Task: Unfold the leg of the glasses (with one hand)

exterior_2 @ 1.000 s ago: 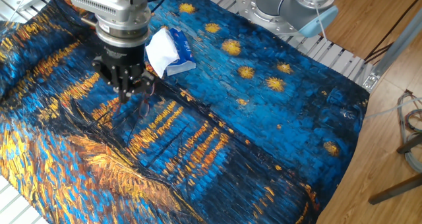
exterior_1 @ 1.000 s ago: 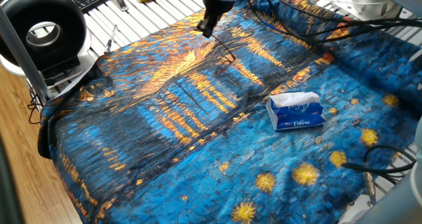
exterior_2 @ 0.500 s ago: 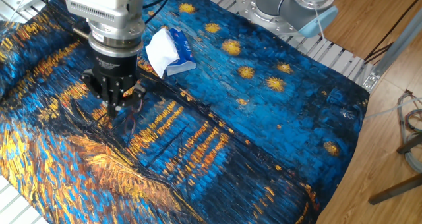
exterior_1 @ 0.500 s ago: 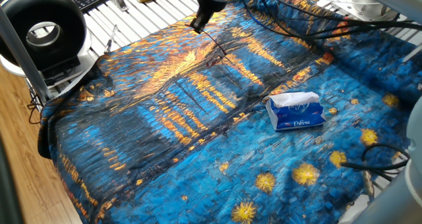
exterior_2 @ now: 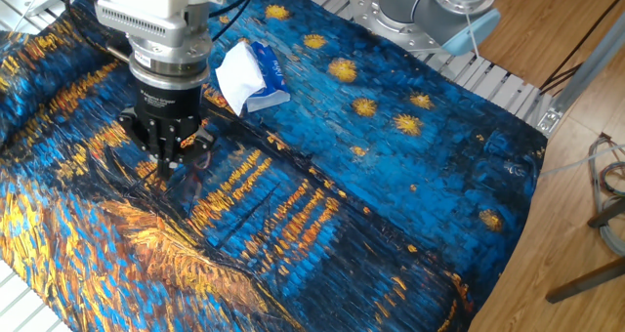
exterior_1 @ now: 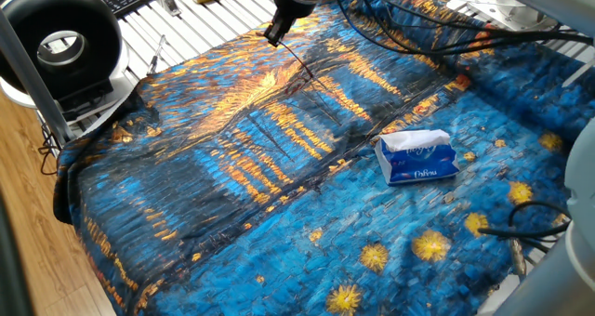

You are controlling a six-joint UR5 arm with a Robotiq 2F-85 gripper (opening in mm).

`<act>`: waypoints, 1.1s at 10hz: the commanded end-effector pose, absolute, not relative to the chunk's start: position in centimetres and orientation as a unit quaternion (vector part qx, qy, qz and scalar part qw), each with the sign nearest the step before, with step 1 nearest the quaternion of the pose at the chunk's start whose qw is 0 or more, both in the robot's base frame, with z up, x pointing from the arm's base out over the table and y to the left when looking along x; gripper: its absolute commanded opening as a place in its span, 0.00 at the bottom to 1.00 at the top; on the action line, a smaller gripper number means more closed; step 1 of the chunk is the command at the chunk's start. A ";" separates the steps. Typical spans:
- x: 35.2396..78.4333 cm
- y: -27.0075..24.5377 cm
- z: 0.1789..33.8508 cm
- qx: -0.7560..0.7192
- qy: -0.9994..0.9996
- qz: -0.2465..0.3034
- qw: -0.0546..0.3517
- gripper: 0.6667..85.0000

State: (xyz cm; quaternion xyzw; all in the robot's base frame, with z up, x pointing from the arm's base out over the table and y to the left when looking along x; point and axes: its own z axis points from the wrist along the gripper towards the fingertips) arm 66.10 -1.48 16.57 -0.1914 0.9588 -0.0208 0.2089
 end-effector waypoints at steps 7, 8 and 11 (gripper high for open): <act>69.1 -1.4 17.0 -0.203 0.940 -0.009 0.273 0.00; 69.4 -1.3 17.1 -0.205 0.937 -0.005 0.282 0.00; 69.8 -1.6 17.1 -0.214 0.931 -0.001 0.297 0.00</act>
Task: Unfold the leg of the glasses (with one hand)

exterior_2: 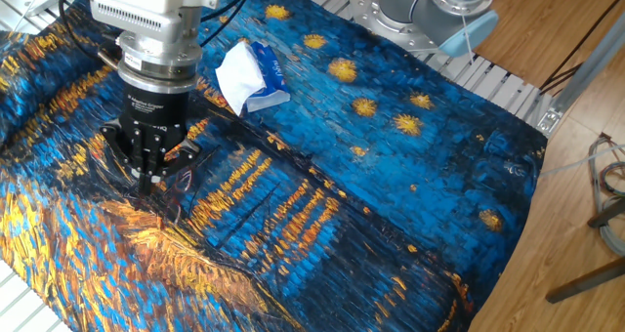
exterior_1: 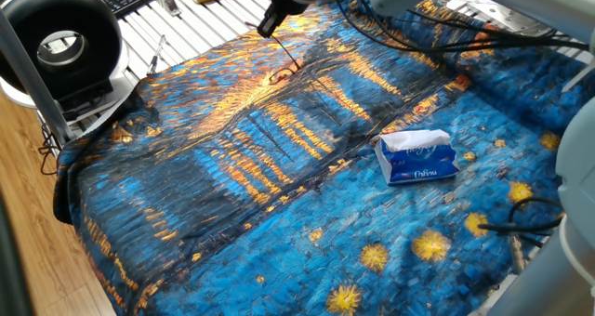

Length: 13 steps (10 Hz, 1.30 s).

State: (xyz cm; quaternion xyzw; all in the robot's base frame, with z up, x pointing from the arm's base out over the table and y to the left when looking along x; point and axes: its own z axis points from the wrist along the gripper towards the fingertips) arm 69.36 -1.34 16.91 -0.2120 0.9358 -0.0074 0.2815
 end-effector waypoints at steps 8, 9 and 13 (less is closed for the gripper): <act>70.0 -2.0 16.4 -0.223 0.919 0.005 0.326 0.00; 69.9 -2.2 16.4 -0.224 0.918 0.004 0.328 0.00; 69.6 -3.0 15.6 -0.226 0.911 0.003 0.343 0.00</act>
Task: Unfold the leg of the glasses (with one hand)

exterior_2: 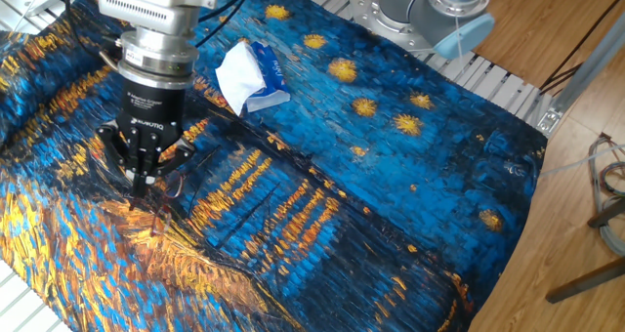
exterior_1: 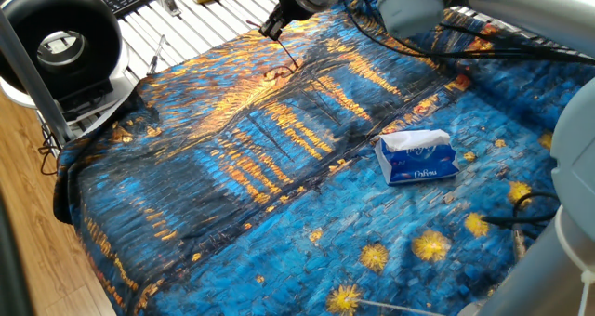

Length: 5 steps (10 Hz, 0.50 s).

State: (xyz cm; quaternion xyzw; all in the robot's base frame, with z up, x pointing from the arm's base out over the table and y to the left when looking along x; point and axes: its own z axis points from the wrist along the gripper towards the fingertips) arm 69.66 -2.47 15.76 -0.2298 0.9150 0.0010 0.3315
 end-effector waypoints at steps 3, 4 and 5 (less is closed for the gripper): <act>69.4 -3.2 15.2 -0.226 0.909 0.004 0.350 0.00; 69.3 -3.2 14.8 -0.226 0.908 0.003 0.353 0.00; 69.2 -3.1 14.5 -0.225 0.907 0.002 0.357 0.00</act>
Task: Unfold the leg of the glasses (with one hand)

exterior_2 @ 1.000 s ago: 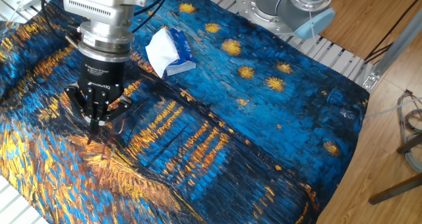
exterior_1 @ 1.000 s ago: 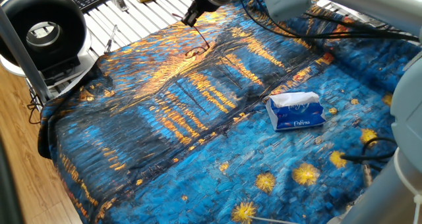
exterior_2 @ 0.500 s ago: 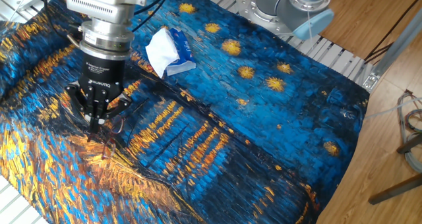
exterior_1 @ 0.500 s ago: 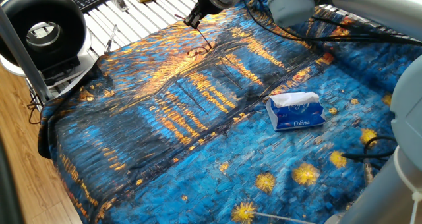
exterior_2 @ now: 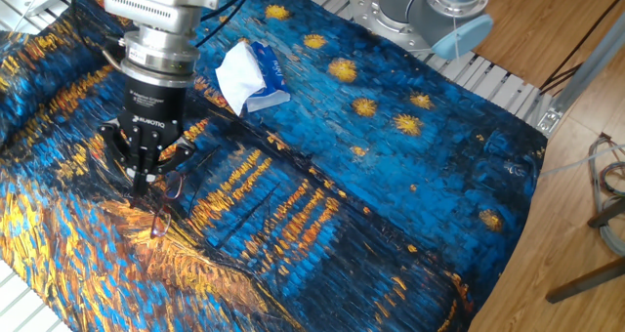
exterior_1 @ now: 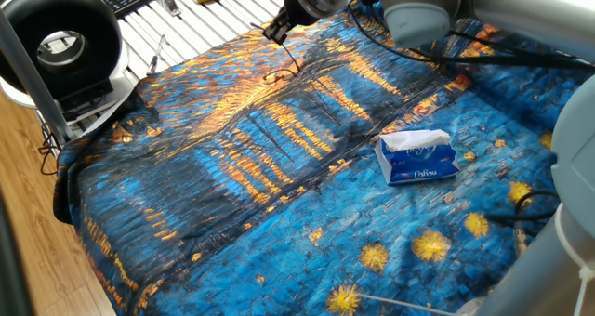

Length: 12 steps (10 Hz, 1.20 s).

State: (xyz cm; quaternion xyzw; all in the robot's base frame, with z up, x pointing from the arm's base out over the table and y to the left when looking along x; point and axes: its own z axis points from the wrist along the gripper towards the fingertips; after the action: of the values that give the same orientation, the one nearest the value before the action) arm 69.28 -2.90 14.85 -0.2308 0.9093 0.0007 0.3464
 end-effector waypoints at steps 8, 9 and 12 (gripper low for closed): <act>67.7 -3.7 13.0 -0.233 0.913 -0.009 0.334 0.11; 67.6 -3.6 12.9 -0.235 0.914 -0.008 0.331 0.17; 67.0 -3.6 12.8 -0.240 0.916 -0.005 0.320 0.28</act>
State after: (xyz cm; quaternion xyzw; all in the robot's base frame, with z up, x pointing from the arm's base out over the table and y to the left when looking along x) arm 67.40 -3.43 12.75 -0.2403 0.9140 -0.0086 0.3267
